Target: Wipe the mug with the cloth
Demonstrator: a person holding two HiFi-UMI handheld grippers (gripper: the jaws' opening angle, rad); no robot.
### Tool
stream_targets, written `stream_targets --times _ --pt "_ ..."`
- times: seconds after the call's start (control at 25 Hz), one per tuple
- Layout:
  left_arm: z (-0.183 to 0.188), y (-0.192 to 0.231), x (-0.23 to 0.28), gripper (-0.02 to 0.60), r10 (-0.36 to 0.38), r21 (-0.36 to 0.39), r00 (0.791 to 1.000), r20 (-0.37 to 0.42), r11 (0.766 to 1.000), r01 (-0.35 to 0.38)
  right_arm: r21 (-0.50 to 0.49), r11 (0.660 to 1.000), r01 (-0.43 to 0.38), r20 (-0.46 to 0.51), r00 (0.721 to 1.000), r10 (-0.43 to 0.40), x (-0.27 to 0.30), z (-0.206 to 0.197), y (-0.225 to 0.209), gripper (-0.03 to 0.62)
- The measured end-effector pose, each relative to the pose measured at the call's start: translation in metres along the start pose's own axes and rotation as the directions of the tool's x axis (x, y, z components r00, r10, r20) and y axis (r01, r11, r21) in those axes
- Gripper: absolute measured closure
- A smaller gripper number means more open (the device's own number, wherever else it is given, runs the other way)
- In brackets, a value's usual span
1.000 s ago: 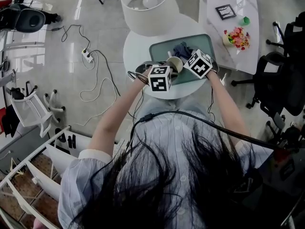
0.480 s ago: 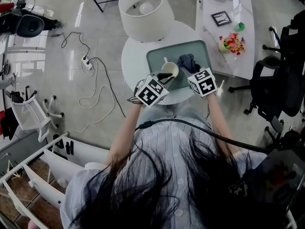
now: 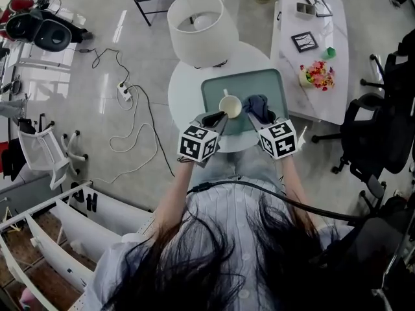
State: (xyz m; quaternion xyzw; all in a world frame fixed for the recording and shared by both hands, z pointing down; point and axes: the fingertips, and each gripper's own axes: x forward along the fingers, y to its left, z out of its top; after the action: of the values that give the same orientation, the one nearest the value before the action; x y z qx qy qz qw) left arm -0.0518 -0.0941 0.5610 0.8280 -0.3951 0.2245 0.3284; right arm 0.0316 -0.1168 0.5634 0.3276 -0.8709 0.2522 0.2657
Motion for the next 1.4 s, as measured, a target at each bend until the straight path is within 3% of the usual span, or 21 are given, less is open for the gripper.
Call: stream_targets --times 0.2,0.4,1.04,1.4 --pt "0.003 -0.002 -0.016 0.540 0.057 -0.116 0.996 0.062 0.992 -0.050 0.005 0.999 -0.033 0.026 0.999 0.033 -0.005 0.001 0.007 0.500" --pt "-0.007 -0.007 -0.026 0.540 0.090 -0.162 0.993 0.075 0.984 -0.077 0.013 0.999 -0.052 0.045 0.998 0.051 -0.008 -0.001 0.012 0.500" --pt "-0.029 -0.021 -0.060 0.540 0.099 -0.129 0.989 0.106 0.988 -0.085 0.028 0.998 -0.059 0.080 0.995 0.056 -0.021 -0.009 0.052 0.500" --pt "-0.095 -0.031 -0.130 0.540 0.130 -0.132 0.985 0.116 0.985 -0.114 0.058 0.997 -0.057 0.117 0.992 0.050 -0.038 -0.037 0.126 0.500"
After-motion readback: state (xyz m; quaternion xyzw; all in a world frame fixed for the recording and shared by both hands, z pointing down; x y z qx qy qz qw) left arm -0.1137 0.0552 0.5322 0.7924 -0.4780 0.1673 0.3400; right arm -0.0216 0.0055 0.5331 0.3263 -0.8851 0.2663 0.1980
